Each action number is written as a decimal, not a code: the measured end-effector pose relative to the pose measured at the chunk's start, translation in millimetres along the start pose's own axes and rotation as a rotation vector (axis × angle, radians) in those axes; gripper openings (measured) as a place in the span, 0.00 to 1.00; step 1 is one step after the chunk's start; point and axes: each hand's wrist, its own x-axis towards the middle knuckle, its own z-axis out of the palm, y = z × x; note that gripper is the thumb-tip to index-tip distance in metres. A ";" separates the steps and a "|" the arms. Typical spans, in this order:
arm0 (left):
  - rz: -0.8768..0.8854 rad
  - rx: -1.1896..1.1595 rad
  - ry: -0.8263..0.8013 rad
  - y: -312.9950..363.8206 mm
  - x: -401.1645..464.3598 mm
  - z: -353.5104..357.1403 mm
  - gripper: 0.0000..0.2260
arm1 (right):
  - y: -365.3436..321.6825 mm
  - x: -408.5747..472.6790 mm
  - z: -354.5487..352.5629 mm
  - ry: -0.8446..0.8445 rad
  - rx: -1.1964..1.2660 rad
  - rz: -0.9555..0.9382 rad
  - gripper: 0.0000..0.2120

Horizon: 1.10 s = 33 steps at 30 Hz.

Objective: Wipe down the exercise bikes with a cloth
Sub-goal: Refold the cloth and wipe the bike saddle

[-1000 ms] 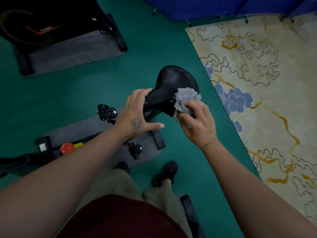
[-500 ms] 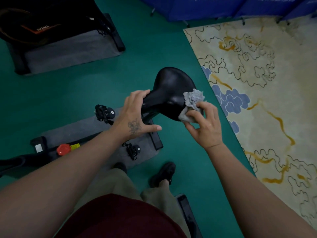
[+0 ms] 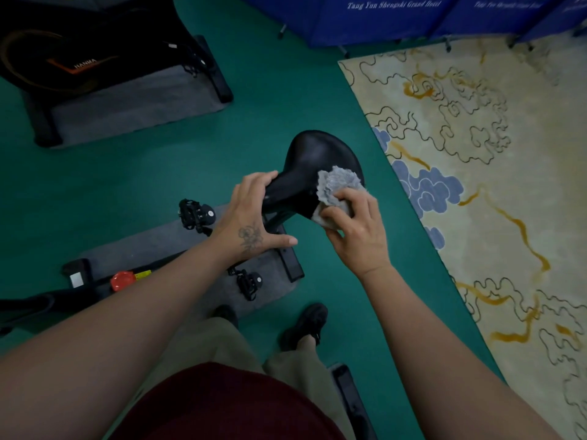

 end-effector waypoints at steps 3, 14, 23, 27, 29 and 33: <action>-0.014 -0.016 -0.007 1.9 -0.3 -0.2 0.56 | 12.8 -16.0 -6.9 0.007 0.012 0.125 0.09; -0.132 -0.147 0.033 34.1 0.3 -5.4 0.56 | 14.1 -51.8 -53.3 0.152 0.536 0.845 0.17; 0.096 -0.076 0.038 109.9 7.7 15.4 0.39 | 12.4 -24.2 -100.2 0.220 1.071 1.105 0.17; 0.109 -0.148 -0.080 147.9 17.6 35.5 0.33 | 19.9 -13.6 -124.1 0.142 1.210 1.050 0.17; 0.073 -0.227 -0.136 165.0 25.4 43.0 0.32 | 25.2 -9.0 -139.8 0.095 1.283 1.009 0.19; 0.014 -0.381 -0.235 189.8 43.8 49.5 0.34 | 43.7 -1.9 -161.2 0.060 1.331 0.968 0.22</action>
